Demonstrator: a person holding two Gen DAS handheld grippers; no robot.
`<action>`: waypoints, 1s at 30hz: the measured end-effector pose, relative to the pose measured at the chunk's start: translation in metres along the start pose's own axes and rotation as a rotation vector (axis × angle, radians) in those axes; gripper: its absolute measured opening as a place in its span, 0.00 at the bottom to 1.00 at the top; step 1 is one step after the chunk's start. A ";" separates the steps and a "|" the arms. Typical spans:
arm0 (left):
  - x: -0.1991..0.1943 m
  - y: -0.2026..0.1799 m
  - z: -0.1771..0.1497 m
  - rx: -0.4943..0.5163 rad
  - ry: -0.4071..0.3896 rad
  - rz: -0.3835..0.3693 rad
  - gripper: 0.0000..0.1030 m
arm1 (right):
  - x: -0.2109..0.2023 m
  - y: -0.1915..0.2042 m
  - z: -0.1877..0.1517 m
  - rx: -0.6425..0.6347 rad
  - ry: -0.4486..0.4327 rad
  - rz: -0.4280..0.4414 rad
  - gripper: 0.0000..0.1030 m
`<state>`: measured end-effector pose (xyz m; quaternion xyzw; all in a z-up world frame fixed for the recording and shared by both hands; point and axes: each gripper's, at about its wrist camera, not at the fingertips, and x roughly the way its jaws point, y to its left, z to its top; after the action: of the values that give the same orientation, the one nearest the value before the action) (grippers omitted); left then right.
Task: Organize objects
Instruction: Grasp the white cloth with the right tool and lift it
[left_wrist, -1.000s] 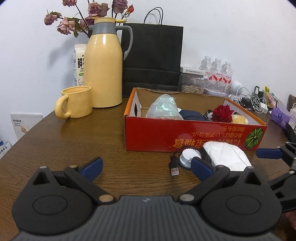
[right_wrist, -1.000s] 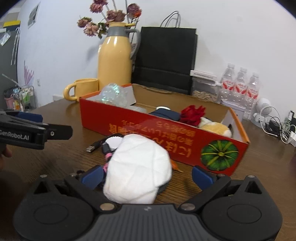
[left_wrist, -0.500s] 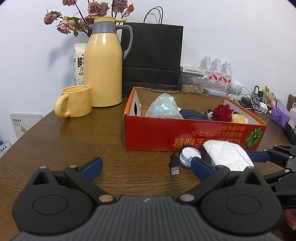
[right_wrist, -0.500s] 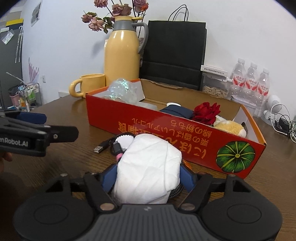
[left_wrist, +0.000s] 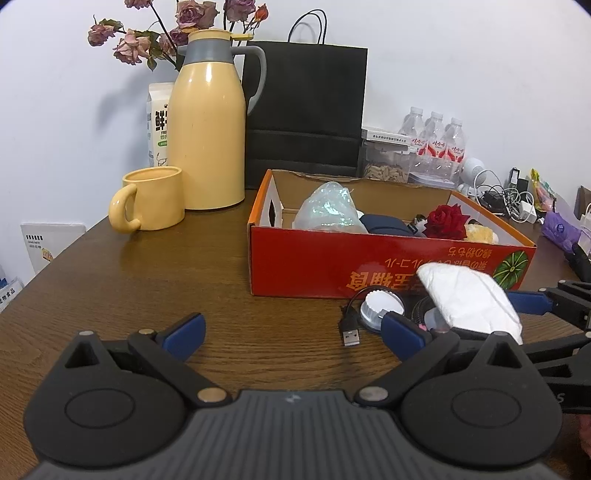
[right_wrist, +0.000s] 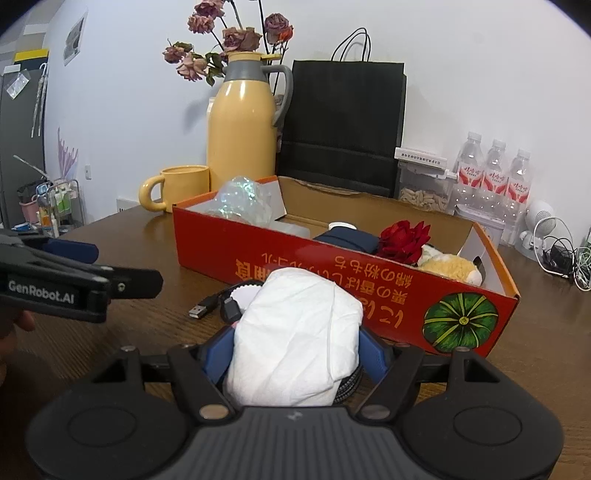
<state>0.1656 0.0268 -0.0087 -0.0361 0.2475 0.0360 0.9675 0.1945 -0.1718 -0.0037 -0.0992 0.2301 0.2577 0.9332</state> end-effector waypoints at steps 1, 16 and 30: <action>0.002 0.000 -0.001 0.000 0.004 0.004 1.00 | -0.001 -0.001 0.000 0.001 -0.006 -0.001 0.68; 0.005 -0.021 -0.004 -0.008 0.016 0.030 1.00 | -0.027 -0.036 0.001 0.083 -0.119 -0.062 0.68; 0.021 -0.081 -0.008 0.065 0.072 -0.025 1.00 | -0.044 -0.081 -0.009 0.123 -0.150 -0.119 0.68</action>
<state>0.1870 -0.0533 -0.0215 -0.0090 0.2827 0.0147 0.9590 0.2000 -0.2621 0.0149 -0.0354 0.1686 0.1940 0.9658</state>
